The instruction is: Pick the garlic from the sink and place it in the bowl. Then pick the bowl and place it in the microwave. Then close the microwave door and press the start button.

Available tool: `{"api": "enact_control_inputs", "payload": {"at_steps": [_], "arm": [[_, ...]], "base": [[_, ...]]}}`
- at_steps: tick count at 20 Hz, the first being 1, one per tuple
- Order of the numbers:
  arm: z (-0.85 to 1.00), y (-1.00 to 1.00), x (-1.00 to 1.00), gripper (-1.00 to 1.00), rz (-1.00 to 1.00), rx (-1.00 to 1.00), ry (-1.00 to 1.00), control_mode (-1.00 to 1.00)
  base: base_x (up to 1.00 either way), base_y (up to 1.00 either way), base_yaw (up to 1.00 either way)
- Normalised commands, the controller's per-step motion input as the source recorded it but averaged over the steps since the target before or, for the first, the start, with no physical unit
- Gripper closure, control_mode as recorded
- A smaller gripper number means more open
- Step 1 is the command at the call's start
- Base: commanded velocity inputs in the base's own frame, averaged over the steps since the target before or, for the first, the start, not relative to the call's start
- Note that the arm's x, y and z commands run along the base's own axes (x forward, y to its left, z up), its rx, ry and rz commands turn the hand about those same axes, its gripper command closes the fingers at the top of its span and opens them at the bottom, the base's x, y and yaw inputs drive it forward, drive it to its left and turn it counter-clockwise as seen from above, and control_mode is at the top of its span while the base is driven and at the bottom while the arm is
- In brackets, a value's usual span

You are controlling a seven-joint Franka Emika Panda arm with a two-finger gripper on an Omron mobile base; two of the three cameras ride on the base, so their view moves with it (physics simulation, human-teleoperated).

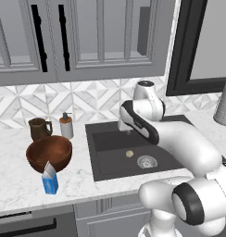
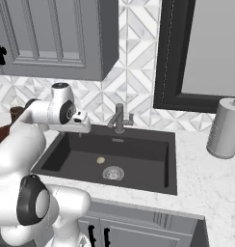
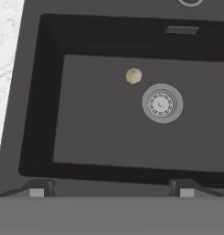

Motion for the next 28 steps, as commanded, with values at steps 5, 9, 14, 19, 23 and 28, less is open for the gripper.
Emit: {"api": "enact_control_inputs", "payload": {"at_steps": [5, 9, 14, 19, 23, 28], "arm": [[-0.38, -0.15, 0.43, -1.00, -0.06, 0.00, 0.00, -1.00], [-0.38, -0.36, 0.35, -1.00, 0.00, 0.01, 0.00, -1.00], [-0.35, -0.14, 0.37, -1.00, 0.00, 0.00, 0.00, -1.00], [-0.37, 0.00, 0.03, -1.00, -0.01, 0.00, 0.00, -1.00], [-0.29, 0.02, -0.02, -1.00, -0.12, 0.00, 0.00, -1.00], [-0.29, 0.00, 0.01, -1.00, -0.15, 0.00, 0.03, -1.00]], "base": [[0.00, 0.00, 0.00], [0.00, 0.00, 0.00], [0.00, 0.00, 0.00], [0.00, 0.00, 0.00], [0.00, 0.00, 0.00], [0.00, 0.00, 0.00]]}}
